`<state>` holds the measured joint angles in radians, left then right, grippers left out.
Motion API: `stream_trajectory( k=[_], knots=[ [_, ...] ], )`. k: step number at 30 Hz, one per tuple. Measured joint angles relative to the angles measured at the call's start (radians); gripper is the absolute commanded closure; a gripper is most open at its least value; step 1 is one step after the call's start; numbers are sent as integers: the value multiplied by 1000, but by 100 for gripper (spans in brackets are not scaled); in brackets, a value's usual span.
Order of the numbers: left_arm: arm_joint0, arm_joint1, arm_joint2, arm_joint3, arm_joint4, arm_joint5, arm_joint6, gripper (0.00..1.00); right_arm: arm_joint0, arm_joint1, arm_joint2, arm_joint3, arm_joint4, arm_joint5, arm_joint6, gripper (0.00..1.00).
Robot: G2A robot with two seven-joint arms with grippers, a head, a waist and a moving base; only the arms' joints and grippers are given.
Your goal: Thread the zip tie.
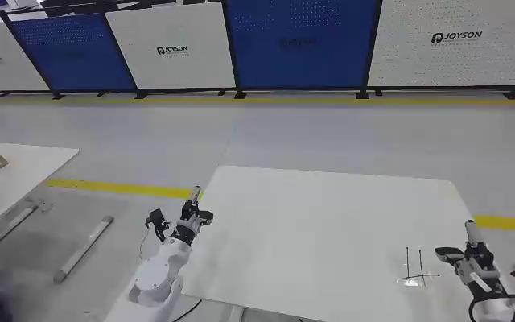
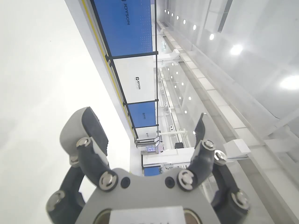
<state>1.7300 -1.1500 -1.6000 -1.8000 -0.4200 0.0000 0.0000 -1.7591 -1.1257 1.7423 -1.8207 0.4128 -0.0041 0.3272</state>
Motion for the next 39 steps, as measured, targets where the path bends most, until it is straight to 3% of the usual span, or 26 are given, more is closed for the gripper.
stream_trajectory(
  k=[3,24,32,39],
  knots=[
    [0,0,0,0,0,0,0,0,-2,5,26,6,-4,14,68,0],
    [0,0,0,0,0,0,0,0,3,7,26,3,-8,15,74,0],
    [0,0,0,0,0,0,0,0,56,37,129,78,11,78,420,0],
    [0,0,0,0,0,0,0,0,113,69,167,151,-110,121,668,0]
  ],
)
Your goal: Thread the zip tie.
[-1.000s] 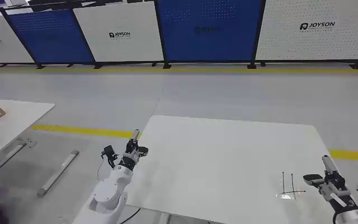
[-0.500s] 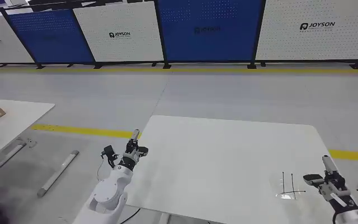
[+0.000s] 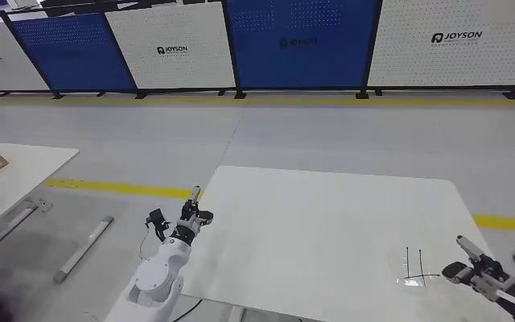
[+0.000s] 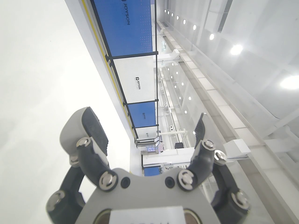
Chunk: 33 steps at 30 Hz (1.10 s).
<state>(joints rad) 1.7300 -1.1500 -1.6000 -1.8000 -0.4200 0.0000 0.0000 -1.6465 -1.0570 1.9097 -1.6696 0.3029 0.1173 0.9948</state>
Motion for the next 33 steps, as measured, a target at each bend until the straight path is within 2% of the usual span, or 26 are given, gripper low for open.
stream_trajectory(
  k=[14,19,25,29,33],
  knots=[
    [0,0,0,0,0,0,0,0,0,-1,0,0,4,0,-5,0],
    [0,0,0,0,0,0,0,0,14,7,15,43,-26,54,-42,0],
    [0,0,0,0,0,0,0,0,19,12,37,102,-29,71,-87,0],
    [0,0,0,0,0,0,0,0,24,14,25,110,-34,102,-104,0],
    [0,0,0,0,0,0,0,0,25,14,22,109,-37,103,-103,0]
  ],
)
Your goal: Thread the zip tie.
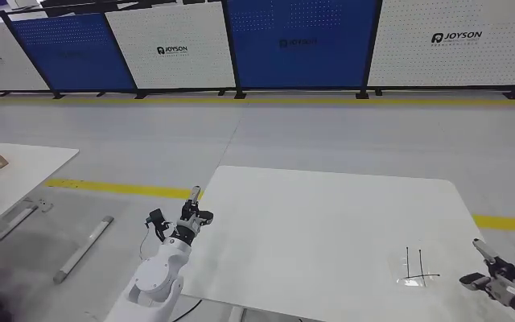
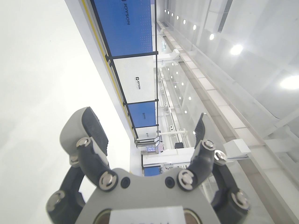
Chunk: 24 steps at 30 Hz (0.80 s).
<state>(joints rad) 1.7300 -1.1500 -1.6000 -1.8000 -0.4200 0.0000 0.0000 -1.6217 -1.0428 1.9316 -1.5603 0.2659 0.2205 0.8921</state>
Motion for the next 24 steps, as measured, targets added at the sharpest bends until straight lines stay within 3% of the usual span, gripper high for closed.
stream_trajectory(
  k=[9,13,18,24],
  knots=[
    [0,0,0,0,0,0,0,0,-4,1,-2,-1,-7,-10,10,0],
    [0,0,0,0,0,0,0,0,2,15,3,53,-28,-112,157,0],
    [0,0,0,0,0,0,0,0,49,36,6,132,-17,-190,370,0],
    [0,0,0,0,0,0,0,0,64,43,1,147,-48,-214,417,0]
  ],
)
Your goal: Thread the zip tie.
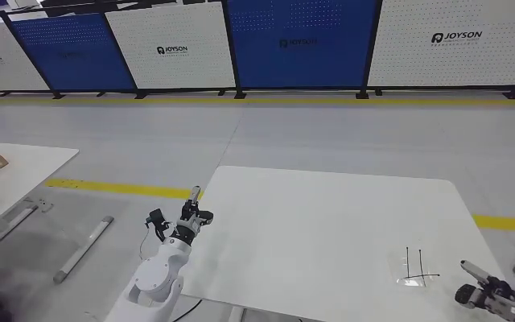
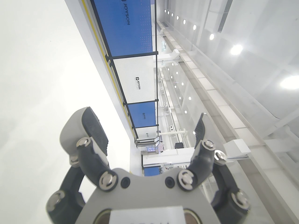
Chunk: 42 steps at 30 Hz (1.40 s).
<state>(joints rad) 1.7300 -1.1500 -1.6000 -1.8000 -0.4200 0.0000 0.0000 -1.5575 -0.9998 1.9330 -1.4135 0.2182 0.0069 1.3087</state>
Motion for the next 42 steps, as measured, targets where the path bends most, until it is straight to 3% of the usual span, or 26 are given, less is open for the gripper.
stream_trajectory(
  k=[8,15,22,32,36,37,38,39,40,41,42],
  knots=[
    [0,0,0,0,0,0,0,0,0,0,0,0,0,0,-1,0],
    [0,0,0,0,0,0,0,0,4,-2,-44,-8,-58,-36,-140,0],
    [0,0,0,0,0,0,0,0,64,5,-107,58,-100,-57,-106,0],
    [0,0,0,0,0,0,0,0,63,5,-106,58,-98,-57,-107,0],
    [0,0,0,0,0,0,0,0,33,4,-97,40,-57,-100,-135,0],
    [0,0,0,0,0,0,0,0,27,4,-97,36,-55,-105,-138,2],
    [0,0,0,0,0,0,0,0,23,5,-97,33,-54,-107,-139,18],
    [0,0,0,0,0,0,0,0,18,7,-97,29,-57,-108,-138,24],
    [0,0,0,0,0,0,0,0,16,7,-98,28,-59,-108,-138,42],
    [0,0,0,0,0,0,0,0,15,8,-99,28,-61,-107,-138,50],
    [0,0,0,0,0,0,0,0,14,10,-101,30,-65,-103,-140,50]
  ],
)
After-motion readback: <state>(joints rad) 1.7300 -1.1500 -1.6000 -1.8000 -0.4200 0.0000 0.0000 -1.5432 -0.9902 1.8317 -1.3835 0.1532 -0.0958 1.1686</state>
